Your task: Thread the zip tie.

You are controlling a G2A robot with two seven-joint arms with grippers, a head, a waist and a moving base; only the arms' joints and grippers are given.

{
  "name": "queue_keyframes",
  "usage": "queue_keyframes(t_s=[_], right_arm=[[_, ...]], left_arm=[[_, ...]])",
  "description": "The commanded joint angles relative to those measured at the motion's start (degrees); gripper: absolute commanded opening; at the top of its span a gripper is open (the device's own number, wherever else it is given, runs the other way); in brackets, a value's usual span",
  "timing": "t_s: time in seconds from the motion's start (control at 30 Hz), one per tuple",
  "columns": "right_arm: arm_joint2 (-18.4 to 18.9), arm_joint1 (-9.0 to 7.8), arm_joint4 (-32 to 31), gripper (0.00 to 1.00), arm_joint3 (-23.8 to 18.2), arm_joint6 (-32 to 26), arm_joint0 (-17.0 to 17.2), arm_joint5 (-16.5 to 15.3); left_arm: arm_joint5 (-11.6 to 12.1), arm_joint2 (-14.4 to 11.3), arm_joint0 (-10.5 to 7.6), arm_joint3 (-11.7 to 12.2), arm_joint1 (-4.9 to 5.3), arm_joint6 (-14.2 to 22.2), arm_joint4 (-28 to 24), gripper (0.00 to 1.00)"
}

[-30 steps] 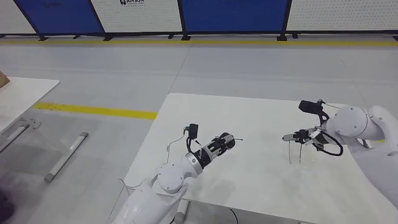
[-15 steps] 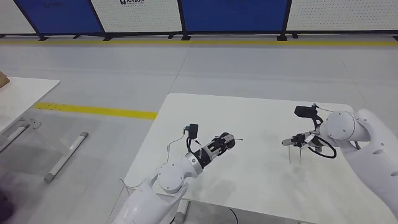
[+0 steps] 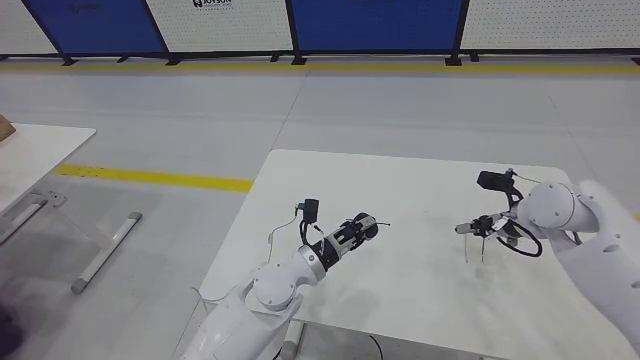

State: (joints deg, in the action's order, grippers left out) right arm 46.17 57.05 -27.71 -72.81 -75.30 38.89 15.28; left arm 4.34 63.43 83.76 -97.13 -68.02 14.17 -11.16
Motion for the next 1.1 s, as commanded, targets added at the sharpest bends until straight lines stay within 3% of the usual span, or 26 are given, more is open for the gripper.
queue_keyframes(t_s=[0.0,0.17,0.27,0.43,0.6,0.73,0.87,1.07], right_arm=[[0.4,-0.10,-0.2,0.49,-0.3,-0.3,0.2,0.1],[-0.2,-0.06,-2.3,0.41,-0.1,-3.4,0.0,2.1],[-1.2,0.40,-3.2,0.43,1.2,-4.3,-0.7,3.2],[-3.3,1.28,-2.1,0.44,4.4,-4.3,-2.2,3.2],[-5.1,2.13,-1.6,0.33,7.4,-4.3,-4.0,3.9],[-6.4,2.91,-1.5,0.35,10.0,-4.3,-5.3,4.2],[-8.0,3.82,-0.6,0.28,12.4,-4.3,-6.5,4.2],[-10.4,5.38,0.8,0.28,16.3,-4.3,-8.5,3.8]], left_arm=[[0.0,0.0,0.00,0.0,0.00,0.0,0.0,0.00],[0.0,0.0,0.00,0.0,0.00,0.0,0.0,0.00],[0.0,0.0,0.00,0.0,0.00,0.0,0.0,0.00],[0.0,0.0,0.00,0.0,0.00,0.0,0.0,0.00],[0.0,0.0,0.00,0.0,0.00,0.0,0.0,0.00],[0.0,0.0,0.00,0.0,0.00,0.0,0.0,0.00],[0.0,0.0,0.00,0.0,0.00,0.0,0.0,0.00],[0.0,0.0,0.00,0.0,0.00,0.0,0.0,0.00]])
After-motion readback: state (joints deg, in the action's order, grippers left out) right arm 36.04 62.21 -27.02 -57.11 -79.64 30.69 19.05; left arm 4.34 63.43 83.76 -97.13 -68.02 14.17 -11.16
